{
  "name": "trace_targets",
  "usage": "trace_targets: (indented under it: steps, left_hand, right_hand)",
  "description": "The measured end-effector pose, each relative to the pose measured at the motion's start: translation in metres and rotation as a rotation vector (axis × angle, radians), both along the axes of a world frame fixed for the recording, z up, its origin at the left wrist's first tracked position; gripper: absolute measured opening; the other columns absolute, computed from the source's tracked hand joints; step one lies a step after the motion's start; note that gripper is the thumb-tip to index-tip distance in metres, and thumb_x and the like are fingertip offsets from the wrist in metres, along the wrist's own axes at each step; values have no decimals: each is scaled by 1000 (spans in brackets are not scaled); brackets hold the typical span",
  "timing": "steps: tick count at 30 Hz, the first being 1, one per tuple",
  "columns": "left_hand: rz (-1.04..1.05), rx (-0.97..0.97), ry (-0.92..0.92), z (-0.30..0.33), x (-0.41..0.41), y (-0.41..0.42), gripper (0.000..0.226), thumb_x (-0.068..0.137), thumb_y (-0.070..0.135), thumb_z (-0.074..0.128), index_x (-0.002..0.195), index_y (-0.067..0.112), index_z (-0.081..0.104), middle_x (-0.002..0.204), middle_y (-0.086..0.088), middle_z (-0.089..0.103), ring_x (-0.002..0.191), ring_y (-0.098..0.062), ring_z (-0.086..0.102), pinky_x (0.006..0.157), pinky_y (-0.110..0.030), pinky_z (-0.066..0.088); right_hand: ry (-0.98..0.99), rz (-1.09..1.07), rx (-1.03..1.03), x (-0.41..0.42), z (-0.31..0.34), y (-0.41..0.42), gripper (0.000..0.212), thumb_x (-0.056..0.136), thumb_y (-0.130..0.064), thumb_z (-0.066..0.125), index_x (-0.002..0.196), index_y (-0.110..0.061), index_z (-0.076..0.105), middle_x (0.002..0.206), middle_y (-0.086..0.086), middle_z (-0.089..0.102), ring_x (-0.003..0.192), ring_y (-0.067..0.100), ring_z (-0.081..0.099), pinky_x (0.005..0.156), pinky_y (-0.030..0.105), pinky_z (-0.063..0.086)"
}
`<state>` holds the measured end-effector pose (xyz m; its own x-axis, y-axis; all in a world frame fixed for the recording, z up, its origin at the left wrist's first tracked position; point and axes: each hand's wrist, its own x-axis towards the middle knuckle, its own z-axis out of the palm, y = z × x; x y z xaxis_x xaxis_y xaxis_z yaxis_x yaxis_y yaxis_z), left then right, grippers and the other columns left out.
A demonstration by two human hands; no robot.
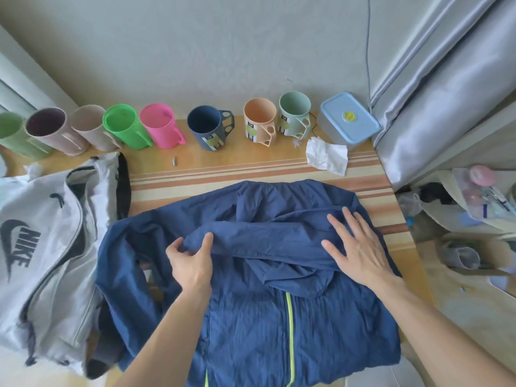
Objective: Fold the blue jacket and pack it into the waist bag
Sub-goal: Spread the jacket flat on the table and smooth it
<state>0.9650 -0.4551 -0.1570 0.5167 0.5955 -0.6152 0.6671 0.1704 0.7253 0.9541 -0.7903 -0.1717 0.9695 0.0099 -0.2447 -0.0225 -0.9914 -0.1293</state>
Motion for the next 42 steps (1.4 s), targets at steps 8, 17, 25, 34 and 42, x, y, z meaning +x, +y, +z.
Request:
trace_targets:
  steps: [8,17,25,34,42]
  left_hand:
    - [57,-222,-228,3,-3,32,52,75,-23,43,56,25,49,63,9,50,63,-12,43,65,-24,37]
    - [-505,677,-412,11,-10,10,41,91,-5,48,114,24,66,134,0,58,129,-24,49,106,-38,42]
    - [-1443,1036,-11,-60,-9,-7,57,104,57,27,159,51,15,173,-14,4,159,-37,6,125,-59,16]
    - [-528,1019,196,47,-81,89,76,71,45,84,128,10,49,125,-18,54,113,-43,55,88,-54,46]
    - [-209,381,160,63,-72,148,11,90,31,65,85,24,70,86,6,72,94,-26,68,84,-38,53]
  right_hand:
    - [115,-305,54,23,-15,-16,85,92,-36,66,157,-5,22,167,17,23,153,35,22,117,48,34]
    - [-415,-230,166,46,11,6,41,81,0,60,120,-6,67,141,20,50,131,42,45,111,51,39]
    - [106,223,-16,25,-53,54,85,88,-82,26,158,-47,-8,170,3,-20,157,30,-18,126,57,2]
    - [-75,112,438,-25,9,148,69,89,-37,67,150,-17,42,158,6,41,146,26,38,116,41,39]
    - [537,-26,818,-71,25,314,75,81,-64,68,144,-28,48,131,-7,64,123,13,59,100,28,48]
